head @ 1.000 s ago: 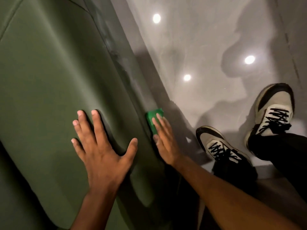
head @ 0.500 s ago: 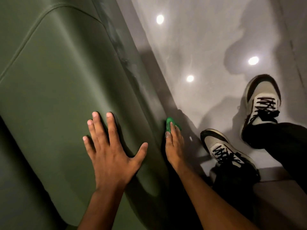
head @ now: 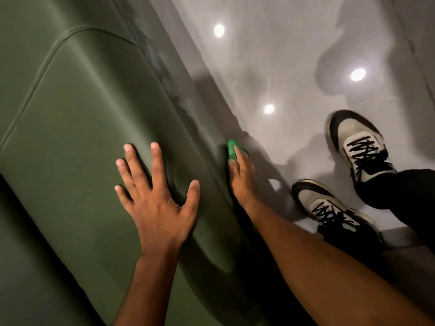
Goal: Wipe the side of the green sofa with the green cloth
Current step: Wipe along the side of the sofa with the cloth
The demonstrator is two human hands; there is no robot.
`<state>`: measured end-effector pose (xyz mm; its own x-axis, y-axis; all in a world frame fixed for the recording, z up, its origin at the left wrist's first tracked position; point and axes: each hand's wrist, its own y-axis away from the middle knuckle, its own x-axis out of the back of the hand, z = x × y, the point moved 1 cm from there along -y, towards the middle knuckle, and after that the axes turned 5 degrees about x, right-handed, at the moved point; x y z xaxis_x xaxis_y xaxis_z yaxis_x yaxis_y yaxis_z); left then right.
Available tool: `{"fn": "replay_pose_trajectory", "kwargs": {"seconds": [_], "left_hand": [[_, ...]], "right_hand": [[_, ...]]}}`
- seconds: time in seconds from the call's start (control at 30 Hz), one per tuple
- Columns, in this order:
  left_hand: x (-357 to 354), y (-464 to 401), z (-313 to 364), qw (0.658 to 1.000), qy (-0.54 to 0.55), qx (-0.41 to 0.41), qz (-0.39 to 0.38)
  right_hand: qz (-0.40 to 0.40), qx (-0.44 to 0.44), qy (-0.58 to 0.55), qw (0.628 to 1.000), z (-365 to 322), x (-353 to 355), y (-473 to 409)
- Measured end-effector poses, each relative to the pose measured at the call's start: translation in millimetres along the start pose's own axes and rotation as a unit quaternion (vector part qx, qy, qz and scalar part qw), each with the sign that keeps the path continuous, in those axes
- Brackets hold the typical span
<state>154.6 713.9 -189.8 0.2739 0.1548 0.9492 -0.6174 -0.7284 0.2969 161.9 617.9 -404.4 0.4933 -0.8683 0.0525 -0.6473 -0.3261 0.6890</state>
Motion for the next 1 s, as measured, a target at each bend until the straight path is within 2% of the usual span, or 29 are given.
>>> {"fn": "replay_pose_trajectory", "kwargs": {"seconds": [0.07, 0.13, 0.2, 0.33, 0.4, 0.5, 0.63, 0.7, 0.8, 0.9, 1.0], "left_hand": [[3.0, -3.5, -0.3, 1.000, -0.003, -0.002, -0.006], [5.7, -9.0, -0.4, 1.000, -0.010, -0.003, -0.013], [8.0, -16.4, 0.2, 1.000, -0.010, -0.002, -0.016], [7.9, -25.4, 1.1, 1.000, 0.002, -0.001, -0.015], [6.4, -29.4, 2.1, 1.000, 0.016, 0.004, -0.009], [8.1, -39.4, 6.2, 0.999, 0.030, 0.016, 0.001], [19.6, -63.6, 12.8, 0.999, 0.037, 0.025, -0.005], [26.8, -75.5, 14.7, 0.999, 0.037, 0.024, -0.008], [32.7, -86.3, 15.5, 0.999, 0.031, 0.016, -0.017], [34.8, -95.8, 12.3, 1.000, 0.024, 0.006, -0.019], [33.4, -105.2, 9.5, 1.000, 0.018, 0.000, -0.009]], "right_hand": [[-0.007, -0.039, 0.040, 0.998, -5.7, 1.8, 8.3], [-0.010, -0.037, 0.059, 0.998, -20.0, 0.2, 20.8], [-0.013, 0.015, 0.036, 0.999, -36.6, -2.5, 28.7], [-0.041, 0.189, 0.020, 0.981, -67.8, -4.7, -5.6], [-0.069, 0.216, 0.032, 0.974, -74.1, -9.3, -34.1], [-0.070, 0.143, -0.002, 0.987, -63.7, -13.9, -61.4], [-0.084, 0.043, 0.007, 0.996, -42.1, 2.3, -48.4], [-0.105, 0.039, 0.016, 0.994, -40.6, 9.4, -31.7], [-0.115, 0.133, 0.056, 0.983, -56.6, 8.0, -21.0], [-0.125, 0.256, 0.138, 0.949, -89.0, -5.9, -43.7], [-0.121, 0.315, 0.165, 0.927, -113.3, -18.1, -80.5]]}}
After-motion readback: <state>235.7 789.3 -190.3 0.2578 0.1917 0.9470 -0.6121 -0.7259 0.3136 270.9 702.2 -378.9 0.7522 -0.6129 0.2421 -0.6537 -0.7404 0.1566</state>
